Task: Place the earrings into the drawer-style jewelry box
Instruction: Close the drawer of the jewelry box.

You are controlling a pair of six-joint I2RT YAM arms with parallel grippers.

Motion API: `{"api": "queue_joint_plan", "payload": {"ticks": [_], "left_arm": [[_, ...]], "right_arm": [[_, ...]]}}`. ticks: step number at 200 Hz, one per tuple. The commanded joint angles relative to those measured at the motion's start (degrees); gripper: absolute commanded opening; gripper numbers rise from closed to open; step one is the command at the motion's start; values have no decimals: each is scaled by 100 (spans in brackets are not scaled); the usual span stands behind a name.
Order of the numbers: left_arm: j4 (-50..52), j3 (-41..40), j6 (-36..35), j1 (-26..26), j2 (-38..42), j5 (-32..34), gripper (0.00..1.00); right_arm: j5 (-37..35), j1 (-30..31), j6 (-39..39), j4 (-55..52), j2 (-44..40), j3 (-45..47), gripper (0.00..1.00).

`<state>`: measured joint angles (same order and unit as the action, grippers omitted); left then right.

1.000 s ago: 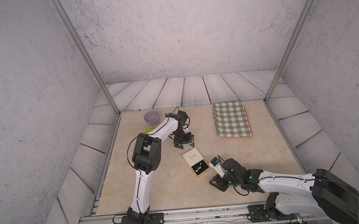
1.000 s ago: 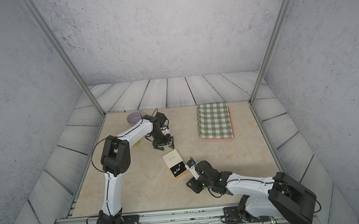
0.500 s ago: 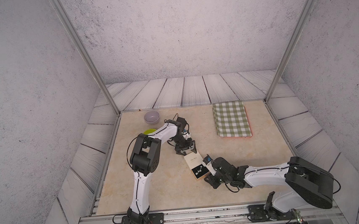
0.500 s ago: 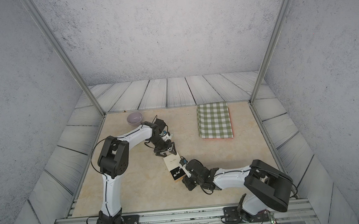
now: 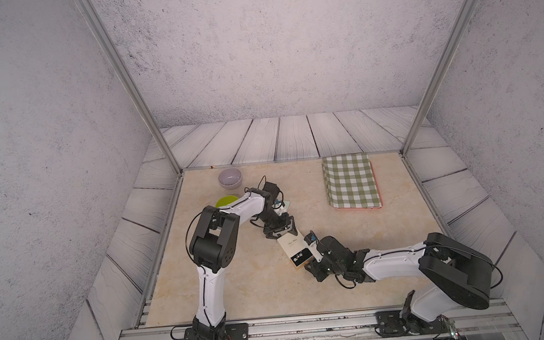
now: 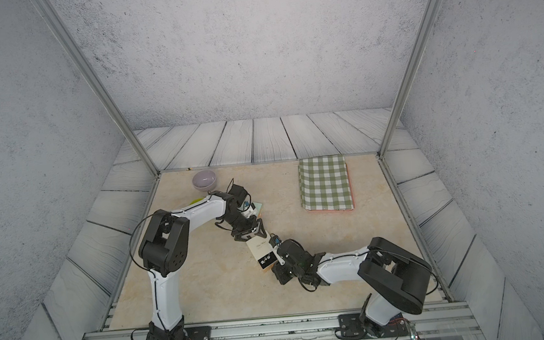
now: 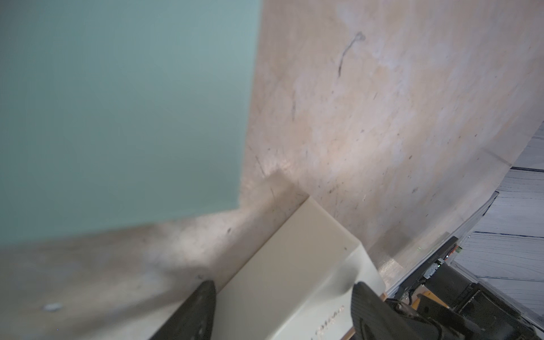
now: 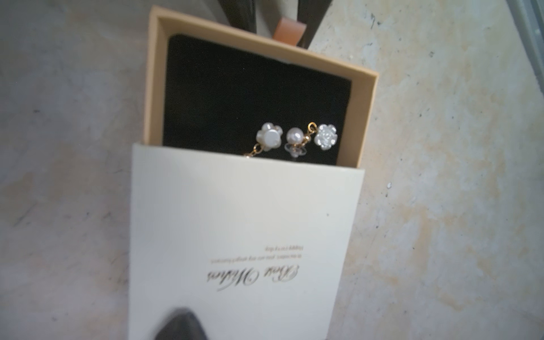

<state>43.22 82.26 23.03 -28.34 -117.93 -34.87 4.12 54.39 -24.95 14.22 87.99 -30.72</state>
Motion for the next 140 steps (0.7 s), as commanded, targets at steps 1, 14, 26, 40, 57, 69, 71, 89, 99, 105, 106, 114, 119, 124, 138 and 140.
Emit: {"api": "queue_joint_plan", "payload": {"ticks": [1,14,26,40,57,69,71,89,99,105,106,114,119,124,138,140], "left_arm": [[-184,-330,302,-57,253,-525,75],[-307,-482,393,-74,350,-573,75],[-356,-589,437,-84,436,-573,75],[-437,-743,496,-92,564,-567,75],[-529,-927,575,-89,715,-560,75],[-598,-1032,628,-85,792,-561,75],[-607,-1046,632,-84,801,-564,75],[-670,-1181,681,-89,865,-575,75],[-700,-1259,699,-84,907,-569,75],[-708,-1307,707,-84,928,-552,75],[-709,-1312,705,-84,933,-550,75],[-719,-1379,716,-68,970,-531,75],[-726,-1419,721,-55,994,-511,76],[-732,-1453,725,-35,1028,-483,75],[-778,-1573,759,57,1138,-426,75],[-784,-1590,770,81,1155,-418,75]], "right_arm": [[-152,-57,-107,400,176,-204,27],[-60,-69,-131,497,283,-289,27],[25,-104,-172,633,349,-307,27],[95,-159,-202,725,418,-320,27],[171,-241,-251,830,465,-329,26],[243,-299,-290,897,520,-352,27],[253,-304,-297,898,527,-362,27],[325,-341,-325,951,593,-421,27],[352,-379,-318,952,623,-459,27],[382,-406,-305,953,646,-489,27],[385,-413,-303,952,652,-488,27],[430,-458,-290,935,680,-532,28],[453,-488,-283,925,693,-548,29],[480,-518,-282,927,714,-565,29],[578,-615,-262,895,762,-597,31],[593,-632,-257,887,768,-599,32]]}}
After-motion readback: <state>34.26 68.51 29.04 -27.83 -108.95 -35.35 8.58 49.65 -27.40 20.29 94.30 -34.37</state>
